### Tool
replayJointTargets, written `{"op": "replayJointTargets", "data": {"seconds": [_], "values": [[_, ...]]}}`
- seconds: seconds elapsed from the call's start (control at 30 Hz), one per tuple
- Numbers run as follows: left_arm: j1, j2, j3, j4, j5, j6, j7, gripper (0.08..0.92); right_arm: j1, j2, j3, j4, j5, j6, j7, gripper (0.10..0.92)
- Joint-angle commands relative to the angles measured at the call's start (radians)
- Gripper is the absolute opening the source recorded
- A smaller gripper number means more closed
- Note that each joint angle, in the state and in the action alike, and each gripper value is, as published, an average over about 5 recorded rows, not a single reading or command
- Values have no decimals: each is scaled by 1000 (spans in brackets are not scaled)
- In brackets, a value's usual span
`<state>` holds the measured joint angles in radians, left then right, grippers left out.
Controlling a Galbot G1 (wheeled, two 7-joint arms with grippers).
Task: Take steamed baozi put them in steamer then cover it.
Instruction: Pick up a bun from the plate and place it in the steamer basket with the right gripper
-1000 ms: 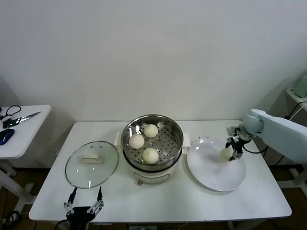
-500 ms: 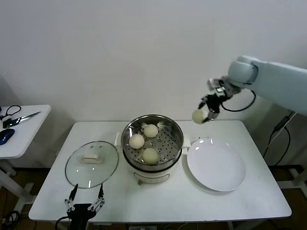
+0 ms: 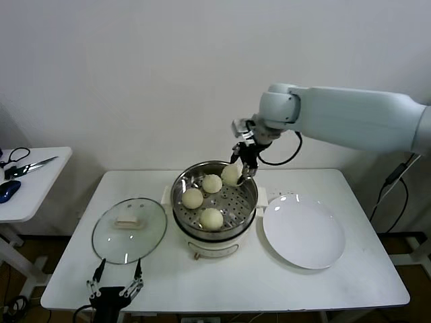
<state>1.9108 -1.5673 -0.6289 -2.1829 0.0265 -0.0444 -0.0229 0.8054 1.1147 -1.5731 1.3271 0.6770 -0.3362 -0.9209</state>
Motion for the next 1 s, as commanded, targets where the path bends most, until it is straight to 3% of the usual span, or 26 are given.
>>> {"op": "replayJointTargets", "data": {"seconds": [0.03,0.7,1.0], "values": [[1,1,1,-1,0,0,0,823,-149,62,-7,-34,-70,-30,45,671],[-6,-3,-2,13,0,-3,-1,823,-203,51,22,-74,-125,-20,48,677],[-8,-5,-1,11,-2,0,-4,823,-179,-6,106,-65,-46,24,32,812]]}}
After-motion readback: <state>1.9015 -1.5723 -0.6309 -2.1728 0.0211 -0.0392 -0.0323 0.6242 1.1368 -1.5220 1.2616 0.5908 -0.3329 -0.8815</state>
